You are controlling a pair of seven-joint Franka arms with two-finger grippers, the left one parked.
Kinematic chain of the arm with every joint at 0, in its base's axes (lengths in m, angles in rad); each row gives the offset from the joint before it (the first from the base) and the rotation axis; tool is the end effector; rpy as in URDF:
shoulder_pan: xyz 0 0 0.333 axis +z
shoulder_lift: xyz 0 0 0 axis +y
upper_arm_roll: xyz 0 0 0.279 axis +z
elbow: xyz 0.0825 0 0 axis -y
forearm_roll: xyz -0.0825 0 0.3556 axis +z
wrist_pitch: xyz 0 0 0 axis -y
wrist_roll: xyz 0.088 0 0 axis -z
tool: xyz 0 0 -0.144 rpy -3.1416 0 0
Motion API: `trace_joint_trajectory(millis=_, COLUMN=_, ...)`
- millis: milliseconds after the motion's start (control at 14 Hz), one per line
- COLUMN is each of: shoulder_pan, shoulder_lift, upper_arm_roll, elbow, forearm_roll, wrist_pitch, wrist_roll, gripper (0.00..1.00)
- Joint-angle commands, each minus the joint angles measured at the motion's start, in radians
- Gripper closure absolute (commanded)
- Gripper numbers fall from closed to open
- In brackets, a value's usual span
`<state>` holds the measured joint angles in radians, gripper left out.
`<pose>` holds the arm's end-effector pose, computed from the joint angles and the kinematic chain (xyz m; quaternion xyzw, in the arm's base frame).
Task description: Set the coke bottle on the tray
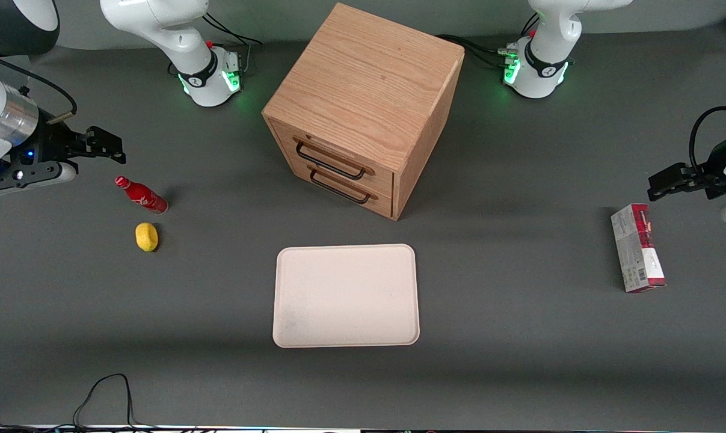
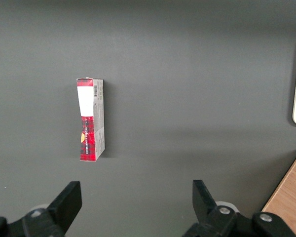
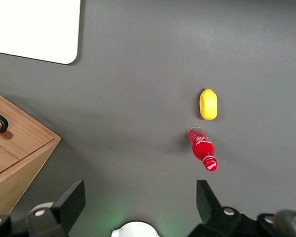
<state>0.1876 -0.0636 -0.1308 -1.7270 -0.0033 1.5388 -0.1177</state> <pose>0.4951 0.0263 0.5118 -0.9942 -0.0874 0.0624 0.0044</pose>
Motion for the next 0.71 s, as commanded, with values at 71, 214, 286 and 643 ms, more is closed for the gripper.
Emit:
trace_joint_trajectory(millis=71, shoulder_pan=0.004, shoulder_lift=0.045, upper_arm_roll=0.0, elbow=0.081, forearm_roll=-0.012, wrist_pitch=-0.057, wrist_roll=-0.003, gripper=0.0)
trace_joint_trajectory(millis=214, shoulder_pan=0.007, shoulder_lift=0.054, upper_arm_roll=-0.001, elbow=0.096, forearm_roll=-0.011, wrist_pitch=-0.075, wrist_roll=-0.007, gripper=0.0)
trace_joint_trajectory(millis=286, shoulder_pan=0.01, shoulder_lift=0.054, upper_arm_roll=-0.001, elbow=0.096, forearm_roll=-0.011, wrist_pitch=-0.075, wrist_roll=0.007, gripper=0.0)
trace_joint_trajectory(millis=643, shoulder_pan=0.007, shoulder_lift=0.053, upper_arm_roll=-0.001, elbow=0.098, forearm_roll=-0.009, wrist_pitch=-0.089, wrist_roll=0.009, gripper=0.0)
